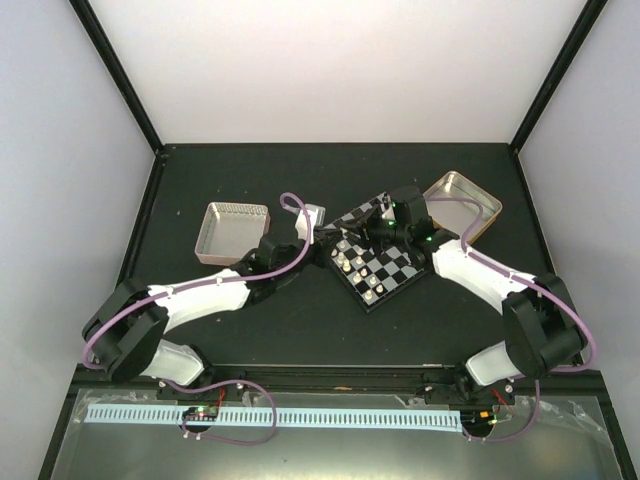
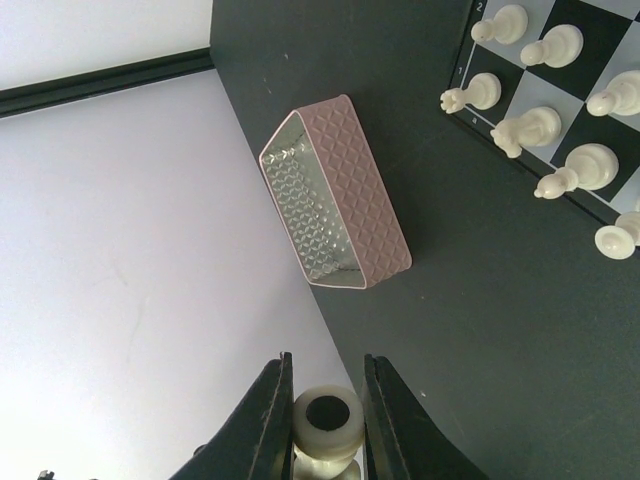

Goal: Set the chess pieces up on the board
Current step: Place the chess piece on the chessboard, then move the chess piece to the chessboard, then adjust the chess piece on the chessboard.

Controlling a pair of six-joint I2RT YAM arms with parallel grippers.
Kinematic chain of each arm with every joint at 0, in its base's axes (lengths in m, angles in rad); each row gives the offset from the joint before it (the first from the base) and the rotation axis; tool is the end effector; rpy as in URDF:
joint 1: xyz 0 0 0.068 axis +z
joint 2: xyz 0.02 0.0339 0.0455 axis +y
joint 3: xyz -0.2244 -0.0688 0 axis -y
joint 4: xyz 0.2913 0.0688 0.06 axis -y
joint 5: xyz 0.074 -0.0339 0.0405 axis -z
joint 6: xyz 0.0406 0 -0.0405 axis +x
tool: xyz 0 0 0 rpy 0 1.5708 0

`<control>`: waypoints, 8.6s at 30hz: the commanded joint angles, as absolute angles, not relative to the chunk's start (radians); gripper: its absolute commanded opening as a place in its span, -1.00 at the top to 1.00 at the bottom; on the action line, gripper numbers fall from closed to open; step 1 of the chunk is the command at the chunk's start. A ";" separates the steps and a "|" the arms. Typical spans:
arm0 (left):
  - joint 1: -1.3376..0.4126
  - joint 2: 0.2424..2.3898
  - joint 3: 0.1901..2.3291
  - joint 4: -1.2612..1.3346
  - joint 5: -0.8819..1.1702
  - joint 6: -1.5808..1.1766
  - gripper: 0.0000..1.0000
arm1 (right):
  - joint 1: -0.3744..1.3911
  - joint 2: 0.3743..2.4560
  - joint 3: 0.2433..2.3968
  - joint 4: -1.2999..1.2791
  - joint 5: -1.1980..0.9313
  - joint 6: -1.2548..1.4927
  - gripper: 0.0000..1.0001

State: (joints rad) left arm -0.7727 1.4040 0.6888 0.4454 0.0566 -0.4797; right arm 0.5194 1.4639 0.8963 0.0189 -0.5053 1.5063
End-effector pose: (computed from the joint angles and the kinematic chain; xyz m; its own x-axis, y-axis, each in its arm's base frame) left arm 0.2507 -0.2476 0.1585 -0.5090 -0.1473 -0.8481 0.5648 0.6863 -0.4582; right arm 0.3092 0.1994 0.1735 -0.8204 0.5368 0.1970 0.4007 0.2941 0.8677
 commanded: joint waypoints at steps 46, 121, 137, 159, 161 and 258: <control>-1.036 1.930 1.511 -0.793 -0.075 -0.214 0.95 | 0.221 1.210 0.835 -0.498 0.069 1.022 -0.12; -0.994 1.960 1.602 -0.811 -0.014 -0.190 0.49 | 0.216 1.243 0.860 -0.459 -0.065 0.941 -0.12; -0.765 1.512 1.251 -0.622 0.010 -0.341 0.12 | 0.386 1.567 1.112 -0.538 -0.136 0.602 -0.10; -0.526 1.275 0.948 -0.440 0.112 -0.450 0.05 | 0.603 1.941 1.386 -0.718 0.014 0.467 0.44; -0.524 1.275 0.946 -0.439 0.113 -0.450 0.05 | 0.606 1.946 1.390 -0.717 0.015 0.464 0.49; -0.512 1.248 0.914 -0.420 0.126 -0.450 0.02 | 0.631 1.895 1.343 -0.698 -0.083 0.570 0.38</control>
State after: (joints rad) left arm -0.5201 1.2705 0.9062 -0.4358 0.1310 -0.4484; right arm 0.6334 1.8973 1.3430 -0.7101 -0.0929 0.5522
